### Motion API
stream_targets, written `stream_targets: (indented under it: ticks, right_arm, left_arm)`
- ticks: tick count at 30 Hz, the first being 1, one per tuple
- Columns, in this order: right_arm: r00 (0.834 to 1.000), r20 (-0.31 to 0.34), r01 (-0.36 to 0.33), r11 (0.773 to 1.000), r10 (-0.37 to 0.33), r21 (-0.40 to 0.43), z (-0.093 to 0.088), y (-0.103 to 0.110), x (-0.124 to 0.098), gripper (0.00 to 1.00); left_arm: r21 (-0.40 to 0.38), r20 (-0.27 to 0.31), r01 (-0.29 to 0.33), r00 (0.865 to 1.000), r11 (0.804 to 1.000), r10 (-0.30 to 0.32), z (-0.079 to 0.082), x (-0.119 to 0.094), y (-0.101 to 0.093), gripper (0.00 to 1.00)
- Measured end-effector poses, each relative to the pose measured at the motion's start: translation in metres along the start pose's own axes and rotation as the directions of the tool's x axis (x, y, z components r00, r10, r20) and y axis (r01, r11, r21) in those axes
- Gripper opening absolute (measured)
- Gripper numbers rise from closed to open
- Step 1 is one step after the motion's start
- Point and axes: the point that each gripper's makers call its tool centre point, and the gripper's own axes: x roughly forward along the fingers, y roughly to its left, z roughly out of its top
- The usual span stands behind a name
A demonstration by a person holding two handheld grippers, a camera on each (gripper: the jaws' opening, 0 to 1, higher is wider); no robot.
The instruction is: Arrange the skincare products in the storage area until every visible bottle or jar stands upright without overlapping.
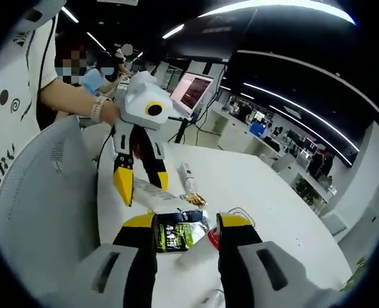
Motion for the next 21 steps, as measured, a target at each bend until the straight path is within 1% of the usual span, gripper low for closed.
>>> stream_targets:
  ticks: [3,5,7,9,12,15,21]
  right_arm:
    - [1.0,0.002,-0.016,1.0,0.017,-0.014,0.0,0.001,0.002,0.35]
    - [0.999,-0.001,-0.035,0.999,0.035,-0.028,0.001,0.004,0.004,0.35]
    - [0.999,-0.007,-0.052,0.997,0.052,-0.049,0.002,0.006,0.005,0.35]
    - [0.998,0.002,-0.059,0.996,0.06,-0.065,0.004,0.008,0.007,0.38]
    - [0.996,0.011,-0.092,0.994,0.093,-0.065,0.004,0.012,0.009,0.35]
    - [0.993,0.006,-0.113,0.988,0.115,-0.101,0.005,0.015,0.011,0.33]
    - [0.984,0.003,-0.178,0.971,0.181,-0.158,0.008,0.024,0.019,0.27]
  left_arm:
    - [-0.008,0.003,0.038,0.999,0.999,-0.038,-0.002,0.0,-0.003,0.29]
    - [-0.011,-0.001,0.078,0.997,0.997,-0.078,-0.003,0.0,-0.007,0.29]
    - [-0.011,-0.005,0.091,0.996,0.996,-0.091,-0.004,0.001,-0.006,0.29]
    - [-0.018,-0.004,0.104,0.995,0.994,-0.104,-0.005,0.001,-0.005,0.29]
    - [-0.039,-0.001,0.151,0.989,0.988,-0.151,-0.005,0.0,-0.006,0.29]
    - [-0.039,-0.013,0.177,0.984,0.983,-0.178,-0.007,-0.001,-0.007,0.29]
    - [-0.062,-0.035,0.257,0.965,0.964,-0.26,-0.014,-0.003,-0.007,0.29]
